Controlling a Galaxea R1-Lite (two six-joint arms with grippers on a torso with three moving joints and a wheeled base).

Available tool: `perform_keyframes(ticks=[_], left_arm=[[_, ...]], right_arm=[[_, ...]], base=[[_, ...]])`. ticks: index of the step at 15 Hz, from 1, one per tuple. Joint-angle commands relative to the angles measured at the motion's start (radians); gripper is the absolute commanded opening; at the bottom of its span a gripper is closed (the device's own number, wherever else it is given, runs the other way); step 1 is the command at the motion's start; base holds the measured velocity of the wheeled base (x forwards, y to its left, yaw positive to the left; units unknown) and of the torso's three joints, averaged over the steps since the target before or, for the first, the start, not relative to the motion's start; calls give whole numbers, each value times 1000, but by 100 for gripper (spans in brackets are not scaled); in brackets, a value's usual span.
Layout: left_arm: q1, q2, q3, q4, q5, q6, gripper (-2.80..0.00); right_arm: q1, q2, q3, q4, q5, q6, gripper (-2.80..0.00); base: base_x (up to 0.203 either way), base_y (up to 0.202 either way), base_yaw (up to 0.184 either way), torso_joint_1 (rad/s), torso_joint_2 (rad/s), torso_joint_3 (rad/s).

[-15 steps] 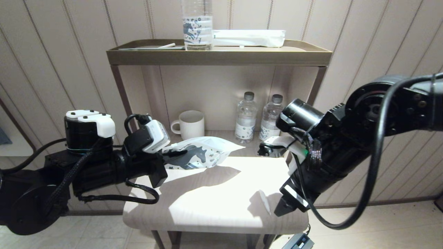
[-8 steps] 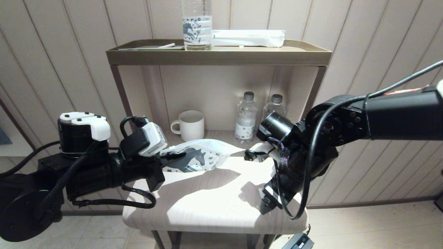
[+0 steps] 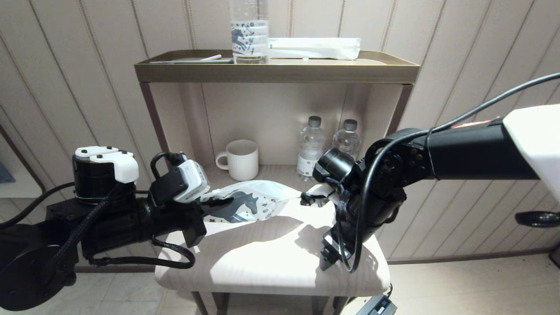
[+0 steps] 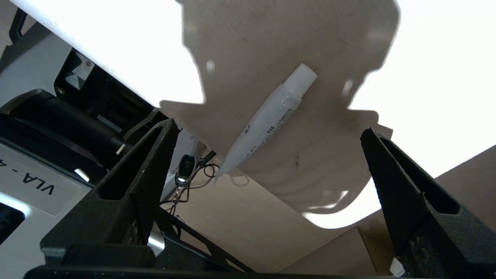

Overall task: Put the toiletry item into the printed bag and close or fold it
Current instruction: Pick up the toothpaste

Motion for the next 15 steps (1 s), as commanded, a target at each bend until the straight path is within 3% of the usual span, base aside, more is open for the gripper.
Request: perform_keyframes(ticks=[1, 9, 10, 15], left_arm=[[0, -1, 2, -4, -8, 3, -280], [20, -2, -1, -6, -40, 3, -280], [27, -2, -1, -6, -55, 3, -280], [35, -1, -10, -5, -60, 3, -280]], right_arm=[[-1, 18, -5, 4, -1, -1, 0], [1, 41, -53, 12, -11, 2, 0], [2, 44, -53, 12, -17, 2, -280], [2, 43, -41, 14, -17, 1, -280]], base=[[0, 0, 0, 0, 0, 0], [0, 0, 0, 0, 0, 0], [0, 0, 0, 0, 0, 0], [0, 0, 0, 0, 0, 0]])
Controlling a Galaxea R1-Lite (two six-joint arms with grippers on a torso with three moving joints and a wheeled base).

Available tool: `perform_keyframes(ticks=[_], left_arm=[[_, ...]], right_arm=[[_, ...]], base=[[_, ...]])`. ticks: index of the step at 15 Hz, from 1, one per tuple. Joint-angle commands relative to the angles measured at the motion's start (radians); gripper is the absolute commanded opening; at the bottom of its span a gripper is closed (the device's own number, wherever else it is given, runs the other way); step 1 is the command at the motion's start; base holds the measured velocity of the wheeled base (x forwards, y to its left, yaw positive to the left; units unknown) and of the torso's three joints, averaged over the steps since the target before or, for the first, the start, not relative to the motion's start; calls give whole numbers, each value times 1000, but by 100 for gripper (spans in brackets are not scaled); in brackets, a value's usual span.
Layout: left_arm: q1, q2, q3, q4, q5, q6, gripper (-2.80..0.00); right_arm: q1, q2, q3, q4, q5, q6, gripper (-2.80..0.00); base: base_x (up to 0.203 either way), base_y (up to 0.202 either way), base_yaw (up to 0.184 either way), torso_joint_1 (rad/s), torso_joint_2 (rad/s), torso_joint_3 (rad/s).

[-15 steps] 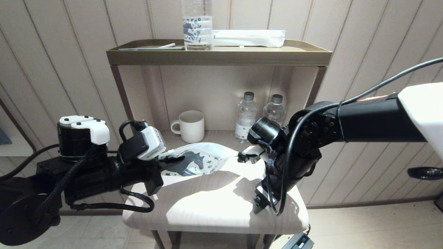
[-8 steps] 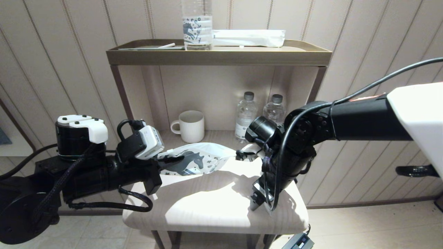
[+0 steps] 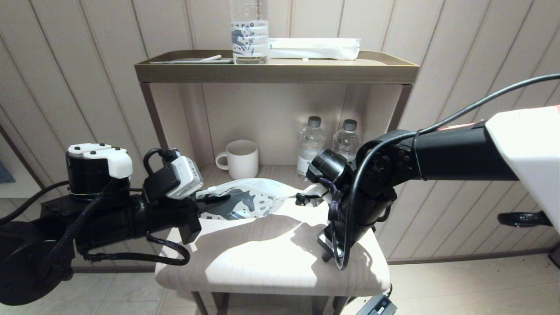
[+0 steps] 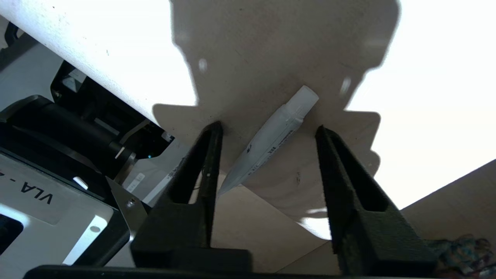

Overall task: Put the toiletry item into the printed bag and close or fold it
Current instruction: Pick up the toothpaste, then place the toothbrush in the storage bag

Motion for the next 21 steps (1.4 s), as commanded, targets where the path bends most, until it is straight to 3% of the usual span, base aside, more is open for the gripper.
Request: perform_keyframes(ticks=[1, 10, 13, 18, 21], left_arm=[[0, 1, -4, -4, -3, 4, -280], [0, 18, 3, -4, -13, 2, -280], [-3, 82, -23, -2, -73, 4, -280], [-147, 183, -127, -2, -48, 9, -280], [-152, 194, -133, -4, -29, 7, -280]], right_arm=[[-3, -2, -1, 5, -2, -1, -280], [-48, -108, -8, 6, -2, -8, -280], [-79, -247, -26, 43, -3, -40, -280], [-86, -215, -245, 115, 11, -131, -280], [-26, -135, -305, 112, 18, -147, -280]], base=[[0, 0, 0, 0, 0, 0], [0, 0, 0, 0, 0, 0], [0, 0, 0, 0, 0, 0], [0, 0, 0, 0, 0, 0], [0, 0, 0, 0, 0, 0]])
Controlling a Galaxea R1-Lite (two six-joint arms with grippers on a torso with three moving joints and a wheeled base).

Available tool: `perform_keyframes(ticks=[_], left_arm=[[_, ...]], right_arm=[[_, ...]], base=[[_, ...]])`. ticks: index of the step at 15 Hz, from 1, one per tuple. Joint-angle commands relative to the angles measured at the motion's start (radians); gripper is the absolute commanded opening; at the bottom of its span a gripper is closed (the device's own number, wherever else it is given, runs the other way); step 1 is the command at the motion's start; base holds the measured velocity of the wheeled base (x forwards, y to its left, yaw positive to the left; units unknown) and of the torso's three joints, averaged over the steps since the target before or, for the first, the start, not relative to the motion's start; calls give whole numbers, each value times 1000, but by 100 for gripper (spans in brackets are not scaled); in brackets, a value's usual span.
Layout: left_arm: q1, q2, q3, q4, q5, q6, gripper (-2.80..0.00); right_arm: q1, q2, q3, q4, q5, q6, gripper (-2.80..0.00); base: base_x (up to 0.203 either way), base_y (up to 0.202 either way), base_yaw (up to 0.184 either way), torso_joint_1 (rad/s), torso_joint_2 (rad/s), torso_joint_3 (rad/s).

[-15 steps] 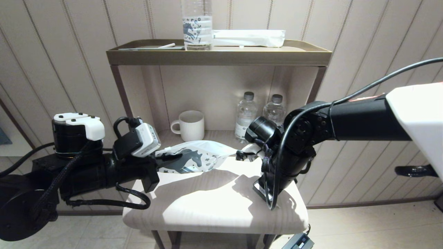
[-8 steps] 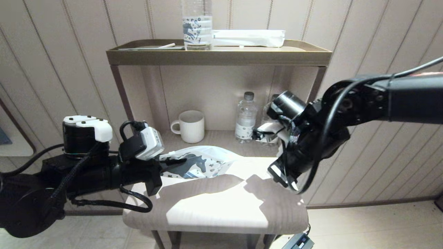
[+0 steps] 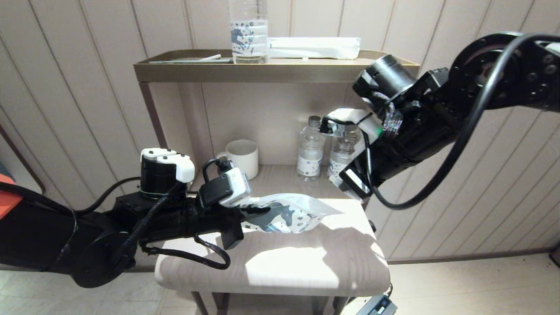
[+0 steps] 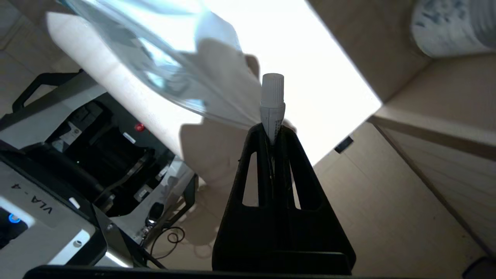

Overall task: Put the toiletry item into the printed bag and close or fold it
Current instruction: Place the toothbrush in the storage bag

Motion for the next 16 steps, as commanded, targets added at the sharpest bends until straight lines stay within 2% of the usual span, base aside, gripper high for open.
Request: perform_keyframes(ticks=[1, 12, 14, 16], left_arm=[[-4, 14, 2, -5, -3, 3, -280], [2, 5, 8, -5, -4, 2, -280], [2, 3, 4, -5, -6, 1, -280], [2, -1, 2, -5, -6, 2, -280]], right_arm=[[37, 48, -16, 2, 9, -3, -280], [127, 38, -10, 8, 54, -17, -280], [131, 67, -13, 4, 111, -19, -280], [125, 93, -16, 2, 118, -23, -280]], base=[[0, 0, 0, 0, 0, 0], [0, 0, 0, 0, 0, 0], [0, 0, 0, 0, 0, 0], [0, 0, 0, 0, 0, 0]])
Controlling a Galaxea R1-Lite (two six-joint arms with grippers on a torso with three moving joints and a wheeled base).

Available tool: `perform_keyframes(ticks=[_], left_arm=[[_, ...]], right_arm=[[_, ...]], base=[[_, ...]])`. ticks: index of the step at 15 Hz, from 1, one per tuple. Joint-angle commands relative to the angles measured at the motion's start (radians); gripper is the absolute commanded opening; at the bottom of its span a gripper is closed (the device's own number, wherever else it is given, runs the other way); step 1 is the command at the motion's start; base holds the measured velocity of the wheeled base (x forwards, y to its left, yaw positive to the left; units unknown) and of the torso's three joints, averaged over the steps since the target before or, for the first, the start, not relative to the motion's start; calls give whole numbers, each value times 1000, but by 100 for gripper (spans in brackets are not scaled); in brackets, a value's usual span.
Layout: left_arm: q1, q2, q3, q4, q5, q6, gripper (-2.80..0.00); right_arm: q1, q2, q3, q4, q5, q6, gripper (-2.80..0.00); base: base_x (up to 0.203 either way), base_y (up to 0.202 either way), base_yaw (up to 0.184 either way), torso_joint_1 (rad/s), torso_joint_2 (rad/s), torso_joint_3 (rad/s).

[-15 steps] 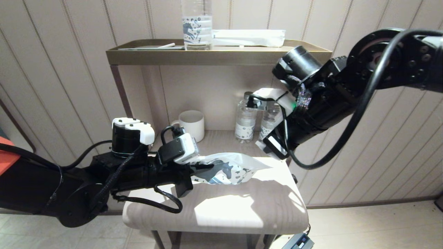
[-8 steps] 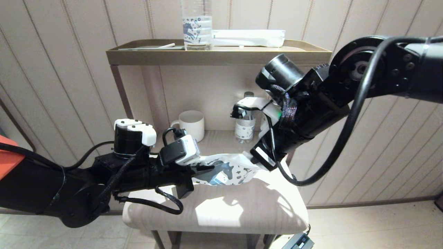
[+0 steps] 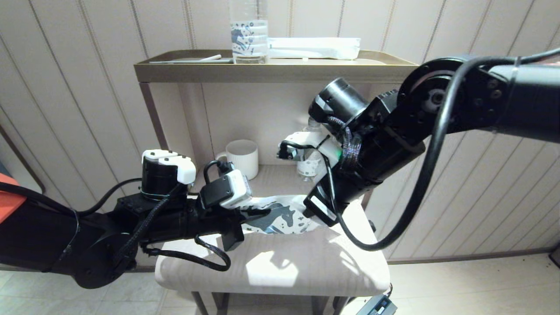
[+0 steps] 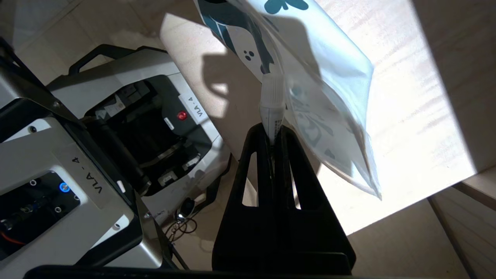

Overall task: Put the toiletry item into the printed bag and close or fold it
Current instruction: Place the toothbrush in the storage bag

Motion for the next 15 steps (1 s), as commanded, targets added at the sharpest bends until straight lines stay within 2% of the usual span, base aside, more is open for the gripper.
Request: perform_keyframes(ticks=[1, 9, 12, 15], left_arm=[[0, -4, 4, -5, -4, 10, -280], [0, -32, 29, -4, -6, 13, -280], [0, -47, 23, -2, -78, 7, -280], [0, -44, 23, -2, -125, 9, -280]], right_arm=[[-5, 26, -2, 4, 2, -2, -280], [-4, -43, 0, 11, 0, -17, -280], [8, -90, 17, 20, 0, -42, -280], [6, -74, 29, 14, 0, -77, -280]], base=[[0, 0, 0, 0, 0, 0], [0, 0, 0, 0, 0, 0], [0, 0, 0, 0, 0, 0], [0, 0, 0, 0, 0, 0]])
